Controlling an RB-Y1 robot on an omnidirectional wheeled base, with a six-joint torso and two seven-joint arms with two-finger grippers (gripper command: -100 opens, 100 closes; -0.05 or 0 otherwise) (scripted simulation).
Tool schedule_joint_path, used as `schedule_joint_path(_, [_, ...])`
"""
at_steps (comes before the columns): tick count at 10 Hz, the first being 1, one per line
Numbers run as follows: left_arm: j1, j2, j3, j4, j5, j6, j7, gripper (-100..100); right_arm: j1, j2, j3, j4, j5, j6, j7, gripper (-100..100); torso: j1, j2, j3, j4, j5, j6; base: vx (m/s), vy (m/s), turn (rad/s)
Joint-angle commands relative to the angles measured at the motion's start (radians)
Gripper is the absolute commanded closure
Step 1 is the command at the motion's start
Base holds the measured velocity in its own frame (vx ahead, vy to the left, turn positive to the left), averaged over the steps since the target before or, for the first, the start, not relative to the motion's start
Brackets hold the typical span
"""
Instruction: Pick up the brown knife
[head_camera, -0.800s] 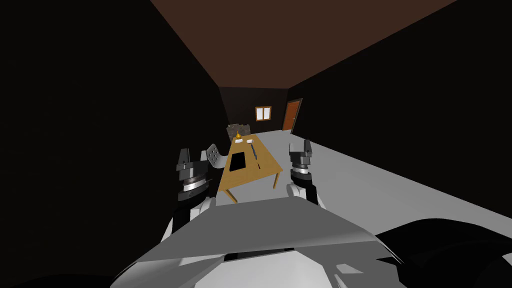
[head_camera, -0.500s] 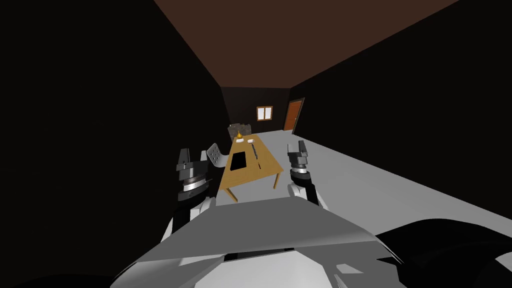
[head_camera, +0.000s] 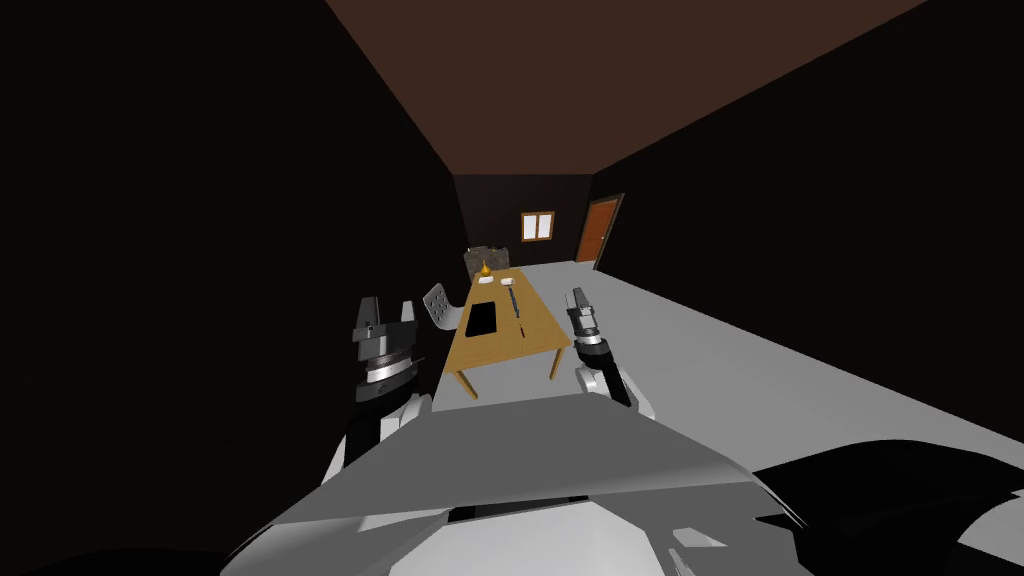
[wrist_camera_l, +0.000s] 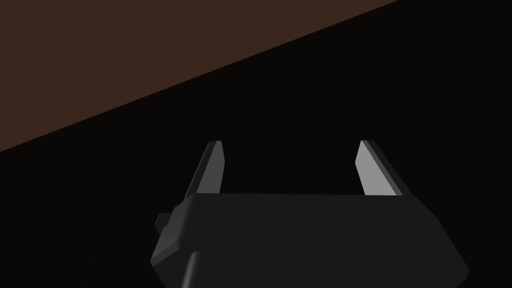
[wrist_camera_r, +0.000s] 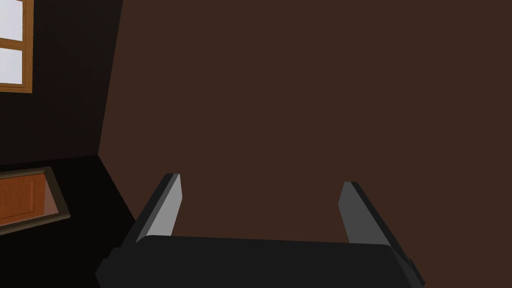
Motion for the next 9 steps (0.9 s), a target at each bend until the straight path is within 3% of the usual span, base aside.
schedule_joint_path(1, [0.0, 0.0, 0.0, 0.0, 0.0, 0.0, 0.0, 0, -0.023, -0.031, 0.002, 0.05, 0.027, 0.0, 0.043, -100, 0.0, 0.0, 0.0, 0.0, 0.0, 0.0, -0.005, -0.022, 0.142])
schedule_joint_path(2, [0.0, 0.0, 0.0, 0.0, 0.0, 0.0, 0.0, 0, -0.023, -0.031, 0.002, 0.052, 0.027, 0.0, 0.043, -100, 0.0, 0.0, 0.0, 0.0, 0.0, 0.0, -0.006, -0.022, 0.072])
schedule_joint_path(5, [0.0, 0.0, 0.0, 0.0, 0.0, 0.0, 0.0, 0, -0.066, -0.081, 0.008, 0.133, 0.084, -0.008, 0.123, -100, 0.0, 0.0, 0.0, 0.0, 0.0, 0.0, -0.009, -0.026, 0.14])
schedule_joint_path(6, [0.0, 0.0, 0.0, 0.0, 0.0, 0.0, 0.0, 0, -0.066, -0.081, 0.008, 0.149, 0.084, -0.008, 0.123, -100, 0.0, 0.0, 0.0, 0.0, 0.0, 0.0, -0.006, -0.028, 0.088])
schedule_joint_path(9, [0.0, 0.0, 0.0, 0.0, 0.0, 0.0, 0.0, 0, -0.112, -0.129, 0.016, 0.243, 0.154, -0.02, 0.209, -100, 0.0, 0.0, 0.0, 0.0, 0.0, 0.0, -0.007, -0.029, 0.162])
